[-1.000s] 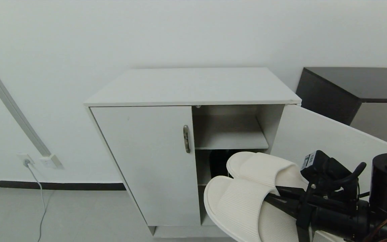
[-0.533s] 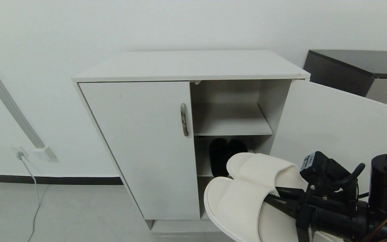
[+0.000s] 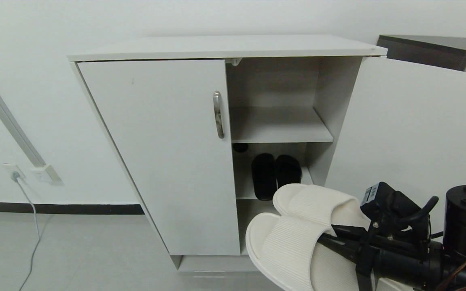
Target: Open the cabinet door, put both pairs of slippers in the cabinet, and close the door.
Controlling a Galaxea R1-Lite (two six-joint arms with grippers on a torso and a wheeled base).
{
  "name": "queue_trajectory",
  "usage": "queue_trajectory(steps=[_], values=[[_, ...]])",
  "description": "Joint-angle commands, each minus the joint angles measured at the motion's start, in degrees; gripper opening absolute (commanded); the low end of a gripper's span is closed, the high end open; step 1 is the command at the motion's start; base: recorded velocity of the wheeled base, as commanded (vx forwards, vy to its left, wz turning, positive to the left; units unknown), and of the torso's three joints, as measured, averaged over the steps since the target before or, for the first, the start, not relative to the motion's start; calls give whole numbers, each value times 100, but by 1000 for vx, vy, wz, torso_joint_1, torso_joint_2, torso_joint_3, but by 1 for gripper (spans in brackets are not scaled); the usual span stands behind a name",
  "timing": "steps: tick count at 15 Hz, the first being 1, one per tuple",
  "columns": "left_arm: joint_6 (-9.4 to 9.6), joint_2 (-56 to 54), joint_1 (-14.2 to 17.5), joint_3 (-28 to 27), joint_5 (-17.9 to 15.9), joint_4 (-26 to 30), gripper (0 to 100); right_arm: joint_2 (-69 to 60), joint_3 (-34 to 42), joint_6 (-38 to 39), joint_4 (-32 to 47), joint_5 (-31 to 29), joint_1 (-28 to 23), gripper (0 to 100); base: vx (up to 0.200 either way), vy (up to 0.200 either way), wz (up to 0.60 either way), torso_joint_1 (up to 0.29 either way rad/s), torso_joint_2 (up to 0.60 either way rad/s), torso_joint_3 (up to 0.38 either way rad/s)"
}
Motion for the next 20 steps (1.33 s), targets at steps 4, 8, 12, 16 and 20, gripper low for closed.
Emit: queue_trajectory(steps=[4, 8, 12, 16, 20], values=[[6, -1, 0, -1, 0, -1, 0, -31, 31, -2, -7, 2, 3, 0, 0, 0, 0, 1, 52, 40], [6, -1, 0, -1, 0, -1, 0, 74, 14, -2, -7, -25, 38, 0, 0, 0, 0, 0, 0, 0], [14, -1, 0, -1, 0, -1, 0, 988, -1076, 1361, 72, -2503, 917, 0, 0, 0, 0, 0, 0, 0], [14, -1, 0, -1, 0, -1, 0, 2350, -2711, 1879, 292, -4366, 1339, 0, 0, 0, 0, 0, 0, 0], [14, -1, 0, -1, 0, -1, 0, 2561, -4091, 2029, 1250, -4990, 1198, 0, 0, 0, 0, 0, 0, 0]])
